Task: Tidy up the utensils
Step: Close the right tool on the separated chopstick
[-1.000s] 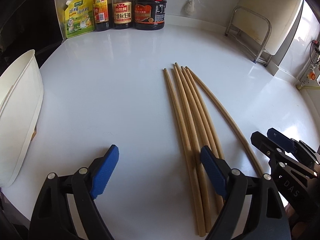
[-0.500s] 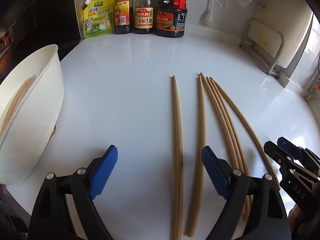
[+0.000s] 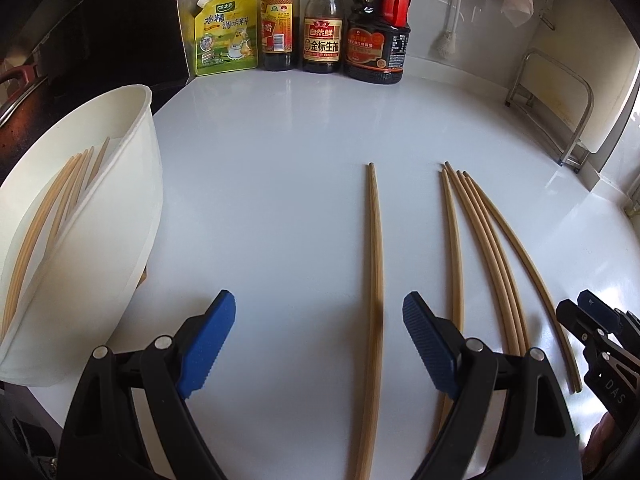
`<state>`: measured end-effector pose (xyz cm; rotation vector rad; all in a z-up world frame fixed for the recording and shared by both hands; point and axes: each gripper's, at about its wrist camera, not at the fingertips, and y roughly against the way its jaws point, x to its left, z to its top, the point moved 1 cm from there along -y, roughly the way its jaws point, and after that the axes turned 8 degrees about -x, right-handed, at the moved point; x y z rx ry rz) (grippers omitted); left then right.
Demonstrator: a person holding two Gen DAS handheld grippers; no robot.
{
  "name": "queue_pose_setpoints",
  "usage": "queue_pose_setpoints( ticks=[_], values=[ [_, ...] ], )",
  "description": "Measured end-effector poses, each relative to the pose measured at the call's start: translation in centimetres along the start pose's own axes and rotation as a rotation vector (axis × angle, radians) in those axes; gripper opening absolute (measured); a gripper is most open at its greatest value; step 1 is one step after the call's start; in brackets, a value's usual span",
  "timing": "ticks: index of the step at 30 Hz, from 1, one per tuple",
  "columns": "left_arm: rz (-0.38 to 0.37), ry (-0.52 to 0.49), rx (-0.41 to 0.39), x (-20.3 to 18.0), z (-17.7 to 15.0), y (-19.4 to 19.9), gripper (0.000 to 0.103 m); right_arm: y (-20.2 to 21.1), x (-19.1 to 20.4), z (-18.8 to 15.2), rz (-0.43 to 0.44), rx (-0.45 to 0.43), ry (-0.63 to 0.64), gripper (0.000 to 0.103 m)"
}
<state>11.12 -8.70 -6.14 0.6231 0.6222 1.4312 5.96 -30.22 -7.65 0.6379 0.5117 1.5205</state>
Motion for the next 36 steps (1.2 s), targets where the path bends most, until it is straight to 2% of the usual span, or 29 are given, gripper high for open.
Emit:
queue_pose_setpoints(
  ticks=[18,23,29,34,36],
  values=[
    [0.007,-0.041,-0.006,0.3,-0.6,0.0,0.085,-0.8,1.1,0.4,-0.043,-0.003,0.092,0.050],
    [-0.028,-0.046,0.014,0.0,-1.1,0.2,0.085,-1.2,1.1,0.5,-0.026,0.012,0.103,0.050],
    [-0.018,-0.050,0.032,-0.3,-1.3,-0.4,0.086,-1.8,1.5,0.7,-0.035,0.022,0.146,0.050],
    [-0.023,-0.056,0.026,-0.7,-1.5,-0.4,0.086,-2.1,2.2,0.6,-0.009,0.024,0.174,0.050],
    [-0.028,-0.063,0.020,-1.0,-1.5,-0.3,0.083,-2.2,2.5,0.7,0.014,0.028,0.179,0.048]
  ],
)
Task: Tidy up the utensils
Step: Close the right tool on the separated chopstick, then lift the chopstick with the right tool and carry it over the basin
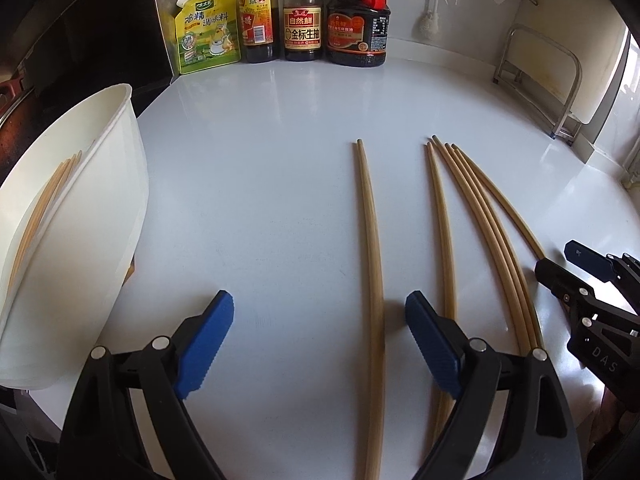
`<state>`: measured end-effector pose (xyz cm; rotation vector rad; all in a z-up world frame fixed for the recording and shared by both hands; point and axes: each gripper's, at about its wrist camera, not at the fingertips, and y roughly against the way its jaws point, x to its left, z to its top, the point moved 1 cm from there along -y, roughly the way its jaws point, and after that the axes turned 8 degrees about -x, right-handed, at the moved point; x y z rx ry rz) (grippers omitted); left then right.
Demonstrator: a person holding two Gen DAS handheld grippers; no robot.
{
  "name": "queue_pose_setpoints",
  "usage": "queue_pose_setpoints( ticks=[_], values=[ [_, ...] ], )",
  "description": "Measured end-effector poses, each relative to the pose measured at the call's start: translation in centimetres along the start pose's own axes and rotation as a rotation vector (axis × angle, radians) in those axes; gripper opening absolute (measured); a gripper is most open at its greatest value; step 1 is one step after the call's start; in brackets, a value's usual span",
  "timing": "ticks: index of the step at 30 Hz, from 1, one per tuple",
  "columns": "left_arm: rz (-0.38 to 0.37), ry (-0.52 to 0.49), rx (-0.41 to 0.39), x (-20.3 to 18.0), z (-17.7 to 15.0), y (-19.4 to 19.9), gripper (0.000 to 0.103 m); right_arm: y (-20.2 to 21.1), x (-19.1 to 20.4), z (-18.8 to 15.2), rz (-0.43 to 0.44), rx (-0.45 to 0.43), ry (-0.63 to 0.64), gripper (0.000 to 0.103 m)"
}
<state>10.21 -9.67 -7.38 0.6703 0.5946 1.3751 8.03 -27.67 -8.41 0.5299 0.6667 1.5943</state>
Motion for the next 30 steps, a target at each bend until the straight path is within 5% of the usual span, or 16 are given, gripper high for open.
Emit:
queue_pose_setpoints(
  ticks=[4,8,19,30],
  values=[
    [-0.036,-0.031,-0.007,-1.2,0.2,0.4,0.049,0.0,0.9,0.2,0.020,0.000,0.035,0.007],
    [-0.080,-0.056,0.001,-2.2,0.1,0.9,0.008,0.1,1.2,0.0,0.034,-0.008,0.036,0.006],
    [-0.194,-0.016,0.043,-1.6,-0.2,2.3,0.007,2.2,-1.4,-0.2,0.109,-0.049,-0.214,0.006],
    [-0.221,0.046,-0.085,2.2,2.9,7.2,0.007,5.8,1.0,1.3,0.173,-0.152,-0.349,0.006]
  ],
)
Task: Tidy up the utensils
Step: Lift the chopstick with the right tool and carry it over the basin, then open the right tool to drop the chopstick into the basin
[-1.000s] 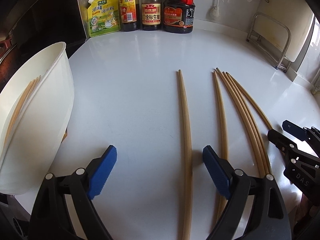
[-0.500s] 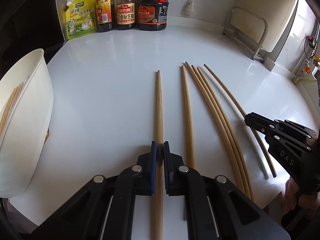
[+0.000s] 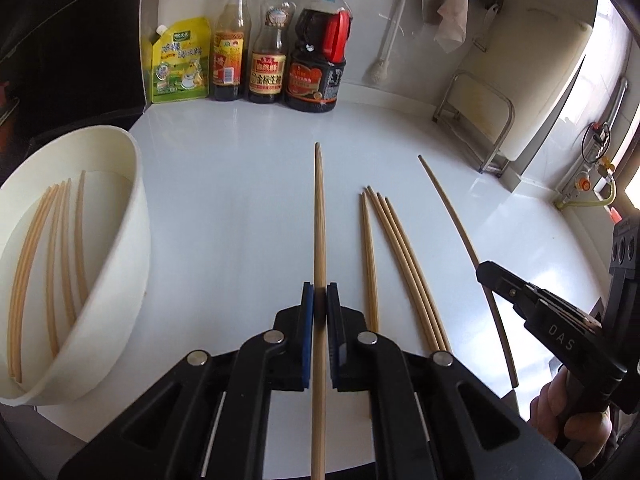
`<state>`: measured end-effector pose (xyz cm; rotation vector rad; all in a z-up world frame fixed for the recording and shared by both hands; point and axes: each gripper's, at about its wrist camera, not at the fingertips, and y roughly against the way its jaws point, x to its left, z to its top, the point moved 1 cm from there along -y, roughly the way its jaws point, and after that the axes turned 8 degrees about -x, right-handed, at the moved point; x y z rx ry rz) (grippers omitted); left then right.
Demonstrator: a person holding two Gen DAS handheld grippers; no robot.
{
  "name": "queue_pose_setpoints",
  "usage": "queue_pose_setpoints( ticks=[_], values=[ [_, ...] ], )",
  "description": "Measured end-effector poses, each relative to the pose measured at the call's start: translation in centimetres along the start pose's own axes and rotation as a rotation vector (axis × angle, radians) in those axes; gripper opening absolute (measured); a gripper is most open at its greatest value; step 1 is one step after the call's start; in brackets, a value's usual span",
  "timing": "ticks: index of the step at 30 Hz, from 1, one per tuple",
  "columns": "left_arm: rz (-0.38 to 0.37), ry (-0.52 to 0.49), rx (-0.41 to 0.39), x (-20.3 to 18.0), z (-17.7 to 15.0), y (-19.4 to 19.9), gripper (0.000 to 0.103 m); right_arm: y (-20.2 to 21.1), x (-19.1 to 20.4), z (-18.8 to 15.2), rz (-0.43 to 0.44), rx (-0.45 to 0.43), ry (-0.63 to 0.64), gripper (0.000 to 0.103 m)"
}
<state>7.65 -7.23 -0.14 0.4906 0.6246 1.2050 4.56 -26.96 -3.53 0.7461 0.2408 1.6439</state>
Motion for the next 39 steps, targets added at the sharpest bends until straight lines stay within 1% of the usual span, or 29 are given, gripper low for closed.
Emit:
queue_pose_setpoints(
  ticks=[4,7,11,14,19,22,24,29,34,35,36,37,38,39],
  values=[
    [0.026,0.016,-0.074,2.2,2.0,2.5,0.007,-0.7,3.2,0.9,0.045,-0.010,0.008,0.006],
    [0.051,0.040,-0.122,4.7,3.3,4.4,0.007,-1.3,6.3,1.9,0.093,-0.019,0.027,0.006],
    [0.119,0.073,-0.169,8.7,4.1,6.3,0.007,-2.4,11.3,3.1,0.143,-0.026,0.087,0.006],
    [0.171,0.104,-0.185,12.0,4.4,7.4,0.007,-3.8,15.3,3.8,0.185,-0.014,0.125,0.006],
    [0.245,0.162,-0.176,17.5,3.9,8.5,0.007,-6.4,21.7,3.7,0.249,0.026,0.187,0.006],
    [0.277,0.205,-0.153,20.6,3.4,8.5,0.007,-8.3,25.1,3.0,0.267,0.064,0.232,0.006],
    [0.290,0.222,-0.139,22.1,3.0,8.4,0.007,-9.7,26.7,2.5,0.272,0.102,0.246,0.006],
    [0.292,0.247,-0.099,24.4,2.1,7.3,0.007,-12.9,29.5,0.5,0.244,0.193,0.283,0.006],
    [0.289,0.272,-0.068,25.5,1.6,6.2,0.007,-14.7,30.3,-1.0,0.227,0.248,0.296,0.006],
    [0.292,0.275,-0.061,25.6,1.5,6.1,0.008,-14.9,30.4,-1.1,0.227,0.255,0.297,0.006],
    [0.296,0.278,-0.056,25.7,1.4,5.9,0.012,-15.0,30.4,-1.2,0.226,0.261,0.296,0.006],
    [0.298,0.282,-0.054,25.8,1.3,5.9,0.023,-15.0,30.3,-1.2,0.225,0.258,0.294,0.006],
    [0.300,0.285,-0.059,25.8,1.2,6.0,0.033,-14.8,30.2,-1.2,0.224,0.246,0.292,0.009],
    [0.304,0.285,-0.064,25.8,1.2,6.1,0.038,-14.5,30.0,-1.1,0.222,0.236,0.291,0.011]
  ],
)
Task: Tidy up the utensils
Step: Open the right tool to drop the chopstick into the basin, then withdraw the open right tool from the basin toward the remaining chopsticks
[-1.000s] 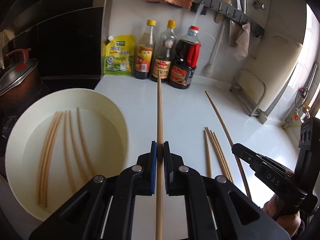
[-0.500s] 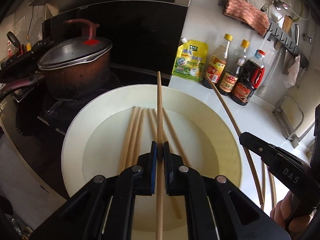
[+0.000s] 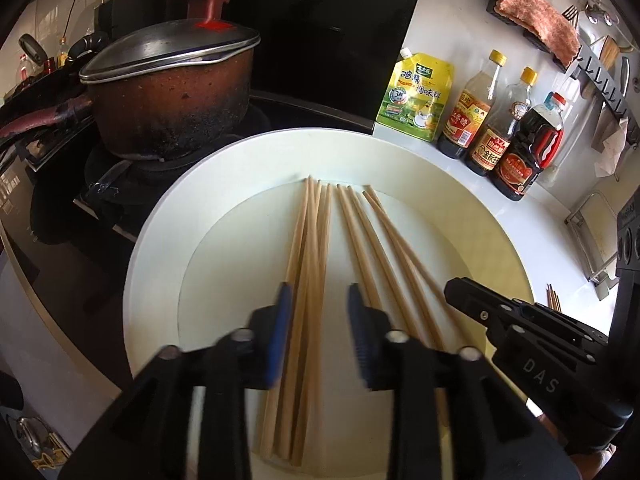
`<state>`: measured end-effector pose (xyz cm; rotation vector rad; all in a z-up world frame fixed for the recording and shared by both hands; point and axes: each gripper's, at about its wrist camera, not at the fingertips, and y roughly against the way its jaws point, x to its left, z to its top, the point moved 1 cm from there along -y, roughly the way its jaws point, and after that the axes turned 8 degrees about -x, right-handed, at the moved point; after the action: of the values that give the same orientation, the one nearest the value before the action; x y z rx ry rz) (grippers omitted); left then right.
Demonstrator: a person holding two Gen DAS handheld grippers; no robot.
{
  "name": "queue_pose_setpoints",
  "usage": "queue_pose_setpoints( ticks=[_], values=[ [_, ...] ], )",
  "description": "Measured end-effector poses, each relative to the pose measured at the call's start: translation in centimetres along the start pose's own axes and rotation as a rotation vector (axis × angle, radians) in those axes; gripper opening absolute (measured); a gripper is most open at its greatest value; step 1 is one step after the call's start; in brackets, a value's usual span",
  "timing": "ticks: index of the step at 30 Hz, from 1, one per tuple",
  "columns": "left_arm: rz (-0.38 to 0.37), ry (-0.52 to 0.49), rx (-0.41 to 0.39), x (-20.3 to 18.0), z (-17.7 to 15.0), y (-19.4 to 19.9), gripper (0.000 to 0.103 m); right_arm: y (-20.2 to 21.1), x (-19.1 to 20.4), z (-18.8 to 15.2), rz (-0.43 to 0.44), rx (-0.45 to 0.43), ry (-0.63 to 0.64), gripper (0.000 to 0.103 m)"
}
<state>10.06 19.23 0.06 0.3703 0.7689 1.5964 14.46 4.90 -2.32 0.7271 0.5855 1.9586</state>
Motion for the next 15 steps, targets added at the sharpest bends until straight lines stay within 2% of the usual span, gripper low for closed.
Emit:
queue_pose_setpoints(
  ticks=[1,2,8,15],
  values=[
    [0.003,-0.001,-0.008,0.0,0.0,0.2,0.044,0.2,0.0,-0.1,-0.002,-0.008,0.000,0.011],
    [0.005,-0.002,-0.013,0.0,-0.1,0.4,0.045,0.4,-0.1,-0.1,-0.002,-0.014,-0.002,0.011],
    [0.009,0.009,-0.018,0.2,-0.5,1.3,0.049,2.1,-0.5,-0.6,-0.006,-0.048,-0.011,0.012],
    [0.022,0.002,-0.013,0.1,-1.4,2.5,0.049,4.2,0.0,-1.5,-0.024,-0.095,0.025,0.016]
  ],
)
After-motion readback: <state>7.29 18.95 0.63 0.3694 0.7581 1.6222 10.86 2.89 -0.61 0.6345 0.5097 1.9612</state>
